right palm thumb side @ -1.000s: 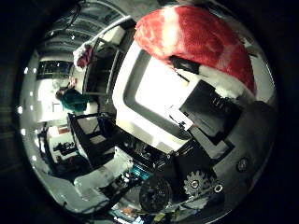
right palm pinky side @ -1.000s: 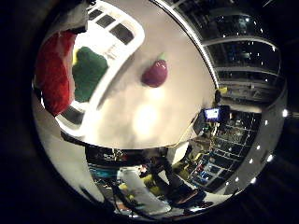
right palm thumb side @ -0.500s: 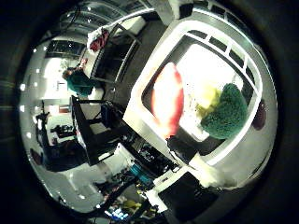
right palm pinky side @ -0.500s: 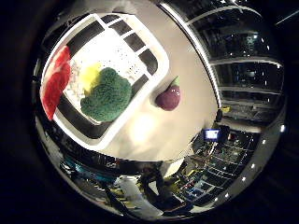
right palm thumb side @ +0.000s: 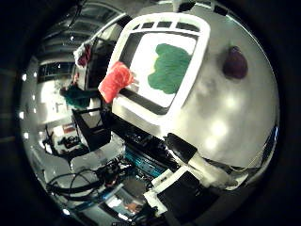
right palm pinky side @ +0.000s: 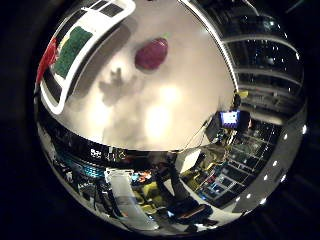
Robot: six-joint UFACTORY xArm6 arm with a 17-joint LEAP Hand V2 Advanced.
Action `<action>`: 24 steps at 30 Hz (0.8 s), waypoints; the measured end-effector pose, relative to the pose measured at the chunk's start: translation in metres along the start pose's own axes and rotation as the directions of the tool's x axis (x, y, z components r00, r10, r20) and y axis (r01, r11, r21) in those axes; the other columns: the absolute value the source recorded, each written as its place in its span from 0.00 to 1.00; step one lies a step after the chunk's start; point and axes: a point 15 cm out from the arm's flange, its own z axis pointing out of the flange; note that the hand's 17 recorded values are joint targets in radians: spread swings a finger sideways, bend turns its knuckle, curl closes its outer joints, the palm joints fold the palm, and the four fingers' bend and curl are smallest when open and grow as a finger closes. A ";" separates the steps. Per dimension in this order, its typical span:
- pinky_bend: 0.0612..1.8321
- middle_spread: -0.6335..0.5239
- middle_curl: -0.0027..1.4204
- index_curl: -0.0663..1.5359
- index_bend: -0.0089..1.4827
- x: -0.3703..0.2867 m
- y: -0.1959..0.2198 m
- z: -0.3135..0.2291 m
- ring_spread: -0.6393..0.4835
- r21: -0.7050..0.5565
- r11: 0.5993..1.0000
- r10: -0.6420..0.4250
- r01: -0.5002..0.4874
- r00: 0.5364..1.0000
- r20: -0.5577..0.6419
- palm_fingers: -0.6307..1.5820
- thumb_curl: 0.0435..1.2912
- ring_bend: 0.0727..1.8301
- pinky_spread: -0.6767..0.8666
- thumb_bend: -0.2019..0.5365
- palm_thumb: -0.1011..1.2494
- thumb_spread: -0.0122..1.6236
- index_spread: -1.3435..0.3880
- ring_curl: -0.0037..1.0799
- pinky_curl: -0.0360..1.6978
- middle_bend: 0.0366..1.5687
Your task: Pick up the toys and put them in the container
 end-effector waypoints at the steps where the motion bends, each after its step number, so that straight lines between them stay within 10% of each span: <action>1: 0.28 0.62 0.23 0.22 0.12 0.015 0.010 0.004 0.75 0.001 1.000 0.026 -0.026 1.000 0.002 0.33 0.23 0.13 0.74 0.24 0.59 0.61 0.56 0.22 0.16 0.12; 11: 0.25 0.59 0.23 0.22 0.11 0.136 0.105 0.051 0.74 -0.039 0.981 0.192 -0.190 0.980 0.060 0.35 0.22 0.12 0.73 0.24 0.59 0.61 0.56 0.23 0.16 0.13; 24: 0.20 0.57 0.23 0.21 0.11 0.175 0.091 0.061 0.73 0.058 0.998 0.002 -0.003 1.000 0.010 0.36 0.23 0.11 0.71 0.24 0.62 0.60 0.56 0.23 0.17 0.13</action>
